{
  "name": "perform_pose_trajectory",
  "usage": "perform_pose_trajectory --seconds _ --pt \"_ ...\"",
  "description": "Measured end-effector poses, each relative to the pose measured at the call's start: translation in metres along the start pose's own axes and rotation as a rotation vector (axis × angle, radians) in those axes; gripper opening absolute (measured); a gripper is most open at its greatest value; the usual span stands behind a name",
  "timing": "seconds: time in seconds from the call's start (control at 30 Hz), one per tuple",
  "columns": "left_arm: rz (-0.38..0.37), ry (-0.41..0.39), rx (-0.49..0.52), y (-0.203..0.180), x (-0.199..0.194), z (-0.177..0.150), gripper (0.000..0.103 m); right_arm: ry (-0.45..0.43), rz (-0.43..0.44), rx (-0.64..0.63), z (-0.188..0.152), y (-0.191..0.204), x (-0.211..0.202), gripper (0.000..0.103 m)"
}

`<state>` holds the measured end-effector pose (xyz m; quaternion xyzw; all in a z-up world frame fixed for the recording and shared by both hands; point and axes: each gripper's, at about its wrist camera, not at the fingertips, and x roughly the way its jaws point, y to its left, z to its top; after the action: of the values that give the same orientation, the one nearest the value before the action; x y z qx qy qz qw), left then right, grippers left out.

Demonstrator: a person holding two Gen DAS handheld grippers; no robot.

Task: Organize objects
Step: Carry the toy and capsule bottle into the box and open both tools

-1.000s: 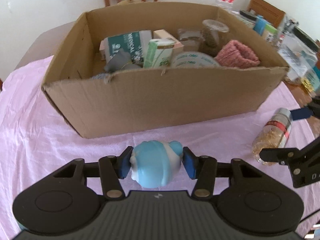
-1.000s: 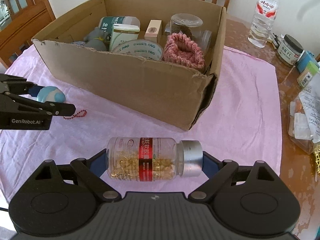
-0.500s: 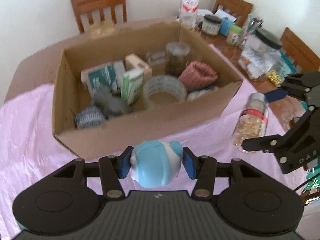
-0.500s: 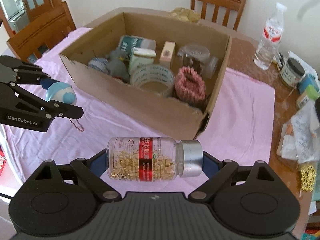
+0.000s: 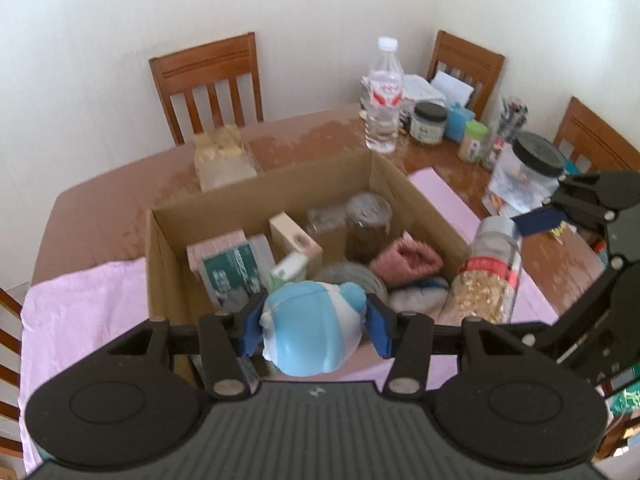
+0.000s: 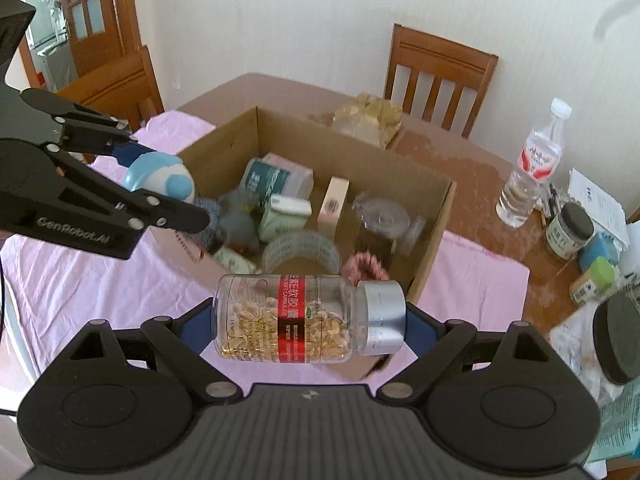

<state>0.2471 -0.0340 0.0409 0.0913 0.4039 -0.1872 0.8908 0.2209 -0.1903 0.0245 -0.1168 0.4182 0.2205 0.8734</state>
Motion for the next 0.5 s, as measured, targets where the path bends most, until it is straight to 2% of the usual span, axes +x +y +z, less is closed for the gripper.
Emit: perform_pose_trajectory --seconds 0.07,0.1,0.13,0.2,0.27,0.37,0.5 --pt "0.008 -0.011 -0.011 0.005 0.002 0.005 0.053 -0.013 -0.004 -0.008 0.007 0.0 0.0 0.096" --pt "0.017 -0.019 -0.022 0.007 0.003 0.006 0.057 -0.017 -0.004 -0.009 0.009 0.0 0.0 0.096" --pt "0.027 -0.023 -0.034 0.008 0.004 0.007 0.074 -0.021 -0.004 -0.009 0.012 -0.001 0.001 0.096" --pt "0.052 -0.034 -0.058 0.012 0.005 0.006 0.099 -0.026 -0.007 -0.008 0.016 -0.001 0.002 0.096" --pt "0.07 -0.065 -0.049 0.014 0.004 0.003 0.098 -0.031 -0.01 -0.008 0.019 0.0 0.003 0.096" --pt "0.085 -0.069 -0.014 0.013 0.004 -0.001 0.099 -0.03 -0.011 -0.004 0.023 0.0 0.005 0.096" --pt "0.103 -0.064 -0.021 0.019 0.004 -0.009 0.101 -0.024 -0.014 -0.01 0.028 0.001 0.012 0.096"
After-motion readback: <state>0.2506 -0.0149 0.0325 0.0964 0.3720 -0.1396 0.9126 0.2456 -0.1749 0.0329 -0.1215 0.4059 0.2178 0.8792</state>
